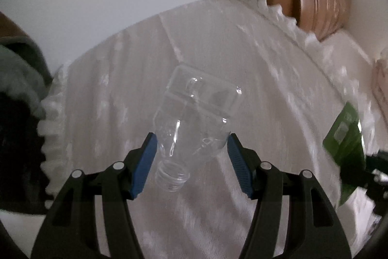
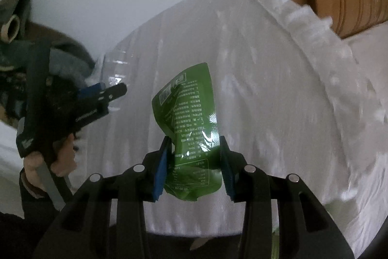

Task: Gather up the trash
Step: 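Carry both items to the green wastebasket and release them inside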

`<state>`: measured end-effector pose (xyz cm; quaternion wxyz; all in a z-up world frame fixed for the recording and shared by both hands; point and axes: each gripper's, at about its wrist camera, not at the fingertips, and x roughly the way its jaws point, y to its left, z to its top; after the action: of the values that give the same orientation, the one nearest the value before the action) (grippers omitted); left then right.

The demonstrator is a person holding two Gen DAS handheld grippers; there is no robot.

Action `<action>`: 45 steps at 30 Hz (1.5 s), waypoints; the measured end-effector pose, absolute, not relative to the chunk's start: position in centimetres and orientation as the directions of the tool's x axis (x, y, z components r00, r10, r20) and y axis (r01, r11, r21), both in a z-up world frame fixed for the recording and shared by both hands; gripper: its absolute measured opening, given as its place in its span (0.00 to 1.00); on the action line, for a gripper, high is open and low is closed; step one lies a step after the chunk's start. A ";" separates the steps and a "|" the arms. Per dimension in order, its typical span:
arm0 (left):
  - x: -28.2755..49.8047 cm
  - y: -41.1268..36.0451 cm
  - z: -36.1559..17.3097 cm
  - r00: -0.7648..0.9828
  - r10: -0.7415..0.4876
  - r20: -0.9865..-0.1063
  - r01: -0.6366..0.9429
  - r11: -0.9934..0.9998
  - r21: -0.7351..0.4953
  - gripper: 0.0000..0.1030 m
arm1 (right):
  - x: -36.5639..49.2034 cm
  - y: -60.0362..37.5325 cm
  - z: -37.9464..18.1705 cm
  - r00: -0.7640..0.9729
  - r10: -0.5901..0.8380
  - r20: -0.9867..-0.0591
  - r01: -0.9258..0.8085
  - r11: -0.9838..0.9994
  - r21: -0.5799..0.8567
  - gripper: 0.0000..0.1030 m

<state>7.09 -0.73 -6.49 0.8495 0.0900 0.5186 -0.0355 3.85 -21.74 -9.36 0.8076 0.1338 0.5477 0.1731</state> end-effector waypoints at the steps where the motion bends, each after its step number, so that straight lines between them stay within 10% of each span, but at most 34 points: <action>1: 6.1 -0.8 -6.6 0.458 0.037 -0.888 0.157 0.980 0.122 0.57 | 3.0 -22.0 -9.6 0.337 0.426 -0.840 -0.129 0.904 0.407 0.39; 25: -13.9 -30.7 -11.5 0.113 -0.269 -0.957 0.904 0.427 -0.013 0.57 | -23.8 -43.3 -11.1 0.452 0.014 -0.892 0.531 0.799 0.282 0.39; 40: -20.2 -35.5 -14.4 0.024 -0.203 -0.979 0.967 0.254 -0.029 0.58 | -34.8 -48.9 -14.8 0.421 -0.007 -0.907 0.666 0.681 0.304 0.39; 45: -21.6 -35.8 -14.5 0.021 -0.202 -0.979 0.973 0.229 -0.026 0.78 | -34.4 -48.6 -15.5 0.408 -0.005 -0.913 0.674 0.677 0.297 0.39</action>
<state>-21.55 -35.76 -14.48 0.6025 0.3843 0.5016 -0.4875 -34.42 -48.61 -15.52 0.7687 0.3361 0.4974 -0.2208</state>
